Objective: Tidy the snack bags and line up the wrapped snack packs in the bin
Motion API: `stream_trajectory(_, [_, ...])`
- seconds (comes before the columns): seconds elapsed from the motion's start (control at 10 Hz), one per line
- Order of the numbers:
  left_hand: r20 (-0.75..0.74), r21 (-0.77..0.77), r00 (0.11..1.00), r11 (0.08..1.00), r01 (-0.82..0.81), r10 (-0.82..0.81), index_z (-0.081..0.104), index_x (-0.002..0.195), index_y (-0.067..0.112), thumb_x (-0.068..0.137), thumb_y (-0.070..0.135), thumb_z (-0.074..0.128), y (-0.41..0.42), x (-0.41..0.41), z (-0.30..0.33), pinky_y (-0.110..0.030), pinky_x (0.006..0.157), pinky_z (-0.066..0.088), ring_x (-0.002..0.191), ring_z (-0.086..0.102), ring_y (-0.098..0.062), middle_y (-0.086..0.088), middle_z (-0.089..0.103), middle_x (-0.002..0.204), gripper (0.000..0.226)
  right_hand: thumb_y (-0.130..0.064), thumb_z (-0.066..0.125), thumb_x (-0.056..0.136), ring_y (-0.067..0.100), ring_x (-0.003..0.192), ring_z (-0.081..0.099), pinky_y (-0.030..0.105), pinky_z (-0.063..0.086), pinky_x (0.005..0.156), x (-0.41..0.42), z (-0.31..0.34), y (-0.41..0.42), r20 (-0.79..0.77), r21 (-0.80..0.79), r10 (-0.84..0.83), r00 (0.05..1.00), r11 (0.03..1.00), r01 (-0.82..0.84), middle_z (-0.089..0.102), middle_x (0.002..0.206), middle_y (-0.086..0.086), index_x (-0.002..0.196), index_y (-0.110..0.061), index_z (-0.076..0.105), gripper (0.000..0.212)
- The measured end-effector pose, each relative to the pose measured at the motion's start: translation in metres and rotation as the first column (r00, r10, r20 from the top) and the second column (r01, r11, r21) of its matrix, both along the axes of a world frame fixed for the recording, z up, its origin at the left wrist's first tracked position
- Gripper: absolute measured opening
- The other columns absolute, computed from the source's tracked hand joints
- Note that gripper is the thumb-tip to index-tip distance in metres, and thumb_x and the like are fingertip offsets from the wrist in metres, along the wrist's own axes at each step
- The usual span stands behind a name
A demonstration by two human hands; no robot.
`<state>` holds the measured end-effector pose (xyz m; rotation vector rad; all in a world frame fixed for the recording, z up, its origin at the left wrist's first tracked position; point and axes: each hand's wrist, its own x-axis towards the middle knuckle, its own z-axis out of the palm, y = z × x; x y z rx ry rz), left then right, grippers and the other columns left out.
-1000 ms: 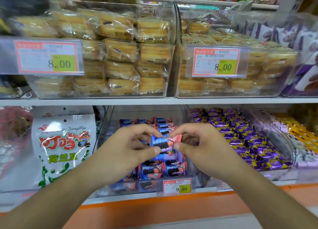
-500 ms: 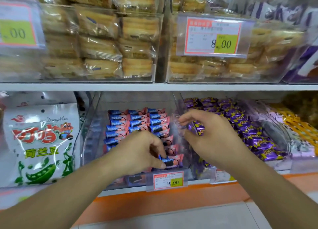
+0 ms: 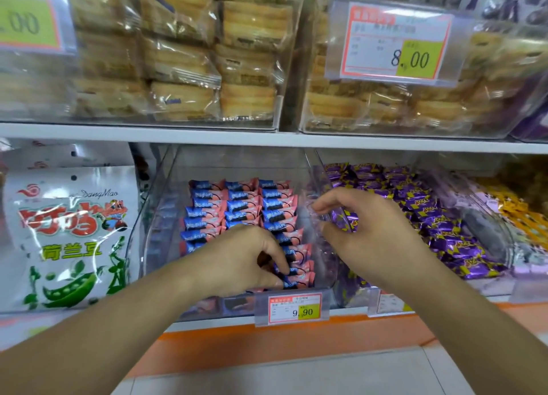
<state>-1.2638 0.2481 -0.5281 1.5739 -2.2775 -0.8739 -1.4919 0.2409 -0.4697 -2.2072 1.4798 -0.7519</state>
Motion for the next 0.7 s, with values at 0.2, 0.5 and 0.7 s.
stream_trajectory(0.2, [0.028,-0.115,0.999,0.993,-0.018,0.022,0.064,0.135,0.041,0.090,0.047,0.076,-0.004,0.002,0.002,-0.019,0.097,0.044,0.118,0.052,-0.002,0.024,0.061,0.127,0.048,-0.013,0.070,0.089,-0.007,0.101,0.062,-0.007,0.036,0.079,0.000,0.000,0.000,-0.003,-0.011,-0.005,1.000,1.000,0.005,0.072,0.104,-0.024,0.105,-0.032,0.075,0.025])
stream_trajectory(0.5, [0.133,-0.058,0.991,0.998,-0.003,0.011,0.061,0.134,0.048,0.091,0.054,0.069,-0.006,0.010,0.001,-0.037,0.104,0.050,0.120,0.057,-0.012,0.013,0.065,0.128,0.044,-0.014,0.070,0.090,-0.003,0.102,0.062,-0.005,0.039,0.081,0.000,0.000,0.002,-0.018,0.002,0.001,1.000,1.000,0.000,0.072,0.107,-0.022,0.108,-0.033,0.073,0.026])
stream_trajectory(0.7, [0.140,-0.197,0.978,0.972,-0.127,0.156,0.065,0.133,0.042,0.099,0.038,0.066,0.002,0.038,0.034,-0.024,0.108,0.045,0.129,0.061,-0.009,0.019,0.063,0.143,0.034,-0.015,0.070,0.091,-0.003,0.104,0.060,-0.006,0.038,0.079,0.001,0.003,0.004,-0.012,0.021,-0.038,0.999,0.999,0.038,0.071,0.109,-0.023,0.109,-0.034,0.073,0.026])
